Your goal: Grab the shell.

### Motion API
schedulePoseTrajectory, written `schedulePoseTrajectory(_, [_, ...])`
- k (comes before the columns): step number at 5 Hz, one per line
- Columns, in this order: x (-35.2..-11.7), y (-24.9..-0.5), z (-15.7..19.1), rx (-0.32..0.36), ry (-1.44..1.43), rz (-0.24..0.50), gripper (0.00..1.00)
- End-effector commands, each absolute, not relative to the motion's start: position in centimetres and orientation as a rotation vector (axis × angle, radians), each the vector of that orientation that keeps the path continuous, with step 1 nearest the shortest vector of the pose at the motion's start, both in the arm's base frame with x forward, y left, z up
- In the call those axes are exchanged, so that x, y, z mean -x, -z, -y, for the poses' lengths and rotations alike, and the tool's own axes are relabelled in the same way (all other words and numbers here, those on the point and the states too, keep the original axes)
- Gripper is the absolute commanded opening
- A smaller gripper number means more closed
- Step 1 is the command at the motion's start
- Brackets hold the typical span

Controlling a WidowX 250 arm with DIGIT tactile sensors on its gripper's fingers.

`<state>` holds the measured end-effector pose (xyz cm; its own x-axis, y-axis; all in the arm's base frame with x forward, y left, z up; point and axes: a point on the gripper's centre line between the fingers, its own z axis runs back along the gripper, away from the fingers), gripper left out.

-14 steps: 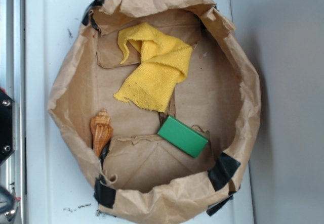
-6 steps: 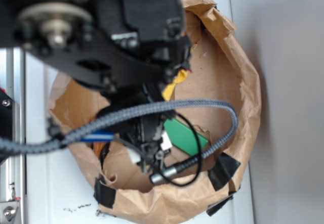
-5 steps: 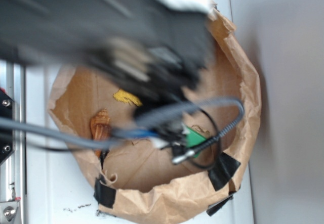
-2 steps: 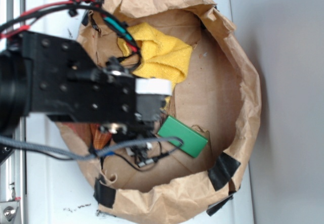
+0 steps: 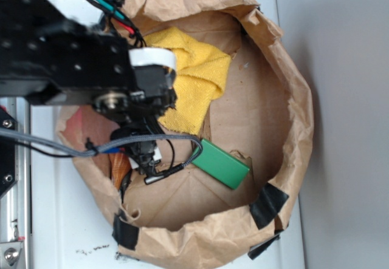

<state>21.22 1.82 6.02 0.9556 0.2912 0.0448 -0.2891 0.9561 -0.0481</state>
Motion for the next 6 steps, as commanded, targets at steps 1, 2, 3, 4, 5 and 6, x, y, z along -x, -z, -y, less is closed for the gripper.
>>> schedulePoseTrajectory(1, [-20.6, -11.0, -2.9, 0.134, -0.402, 0.164, 1.00])
schedulePoseTrajectory(2, [-20.2, -10.9, -2.7, 0.218, -0.565, 0.135, 1.00])
schedulePoseTrajectory(3, [-20.3, -10.2, -1.9, 0.234, -0.604, 0.181, 1.00])
schedulePoseTrajectory(4, [-20.5, -8.8, -0.3, 0.210, -0.556, 0.207, 1.00])
schedulePoseTrajectory(5, [-20.4, -7.5, 0.9, 0.194, -0.502, 0.225, 1.00])
schedulePoseTrajectory(6, [-20.0, -5.1, 1.6, 0.143, -0.443, 0.232, 1.00])
